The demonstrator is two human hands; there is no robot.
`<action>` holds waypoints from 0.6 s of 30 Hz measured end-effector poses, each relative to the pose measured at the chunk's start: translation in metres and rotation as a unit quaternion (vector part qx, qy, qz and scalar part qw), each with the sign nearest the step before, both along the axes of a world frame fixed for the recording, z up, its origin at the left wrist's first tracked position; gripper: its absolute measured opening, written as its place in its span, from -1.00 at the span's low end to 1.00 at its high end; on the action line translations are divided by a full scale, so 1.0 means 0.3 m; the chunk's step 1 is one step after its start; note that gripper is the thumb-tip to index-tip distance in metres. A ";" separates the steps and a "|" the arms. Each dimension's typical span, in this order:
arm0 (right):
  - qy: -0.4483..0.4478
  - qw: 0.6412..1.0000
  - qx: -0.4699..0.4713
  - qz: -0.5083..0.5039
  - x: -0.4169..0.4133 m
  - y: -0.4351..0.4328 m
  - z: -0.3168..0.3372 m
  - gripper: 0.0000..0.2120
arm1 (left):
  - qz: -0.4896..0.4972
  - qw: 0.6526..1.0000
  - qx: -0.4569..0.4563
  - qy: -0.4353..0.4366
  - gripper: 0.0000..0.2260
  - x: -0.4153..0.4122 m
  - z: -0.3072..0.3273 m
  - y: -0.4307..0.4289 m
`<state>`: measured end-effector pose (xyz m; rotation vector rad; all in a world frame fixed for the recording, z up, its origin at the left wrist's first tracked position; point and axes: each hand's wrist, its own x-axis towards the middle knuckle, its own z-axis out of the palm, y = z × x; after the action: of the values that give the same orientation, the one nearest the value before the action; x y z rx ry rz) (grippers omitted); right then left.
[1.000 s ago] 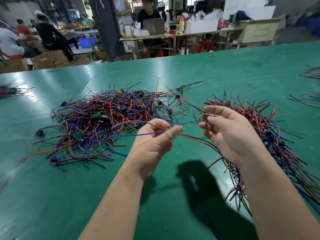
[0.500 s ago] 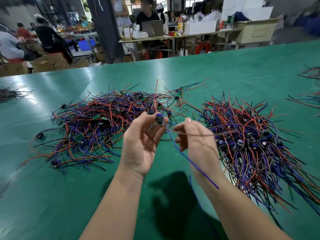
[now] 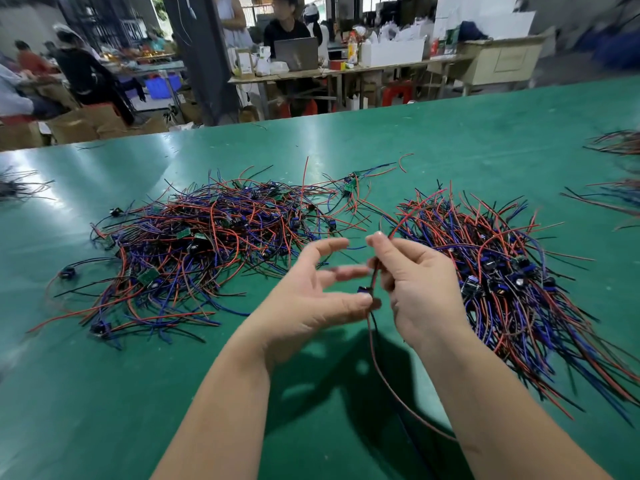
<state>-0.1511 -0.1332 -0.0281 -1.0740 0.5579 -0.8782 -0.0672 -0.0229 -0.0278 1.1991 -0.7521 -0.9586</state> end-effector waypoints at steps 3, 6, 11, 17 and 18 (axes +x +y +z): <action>-0.045 0.998 0.025 -0.031 -0.010 -0.014 0.016 -0.85 | -0.118 0.990 0.078 -0.027 -0.41 -0.003 -0.002 0.025; -0.086 0.992 0.081 -0.045 -0.024 -0.037 0.037 -0.83 | -0.196 0.970 0.135 -0.046 -0.55 -0.014 -0.009 0.032; -0.083 0.983 0.116 -0.111 -0.033 -0.066 0.053 -0.90 | -0.158 0.980 0.117 0.003 -0.59 0.013 0.002 0.033; 0.146 0.960 -0.227 -0.068 -0.035 0.040 0.025 -0.56 | 0.153 0.981 0.062 0.104 -0.50 0.047 -0.001 -0.015; 0.192 0.944 -0.269 -0.023 -0.033 0.055 0.017 -0.52 | 0.173 0.976 0.056 0.121 -0.52 0.051 -0.005 -0.019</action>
<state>-0.1610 -0.1167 -0.0230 -1.7604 0.6855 -0.8885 -0.0520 -0.0287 -0.0292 1.2336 -0.2857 -0.8434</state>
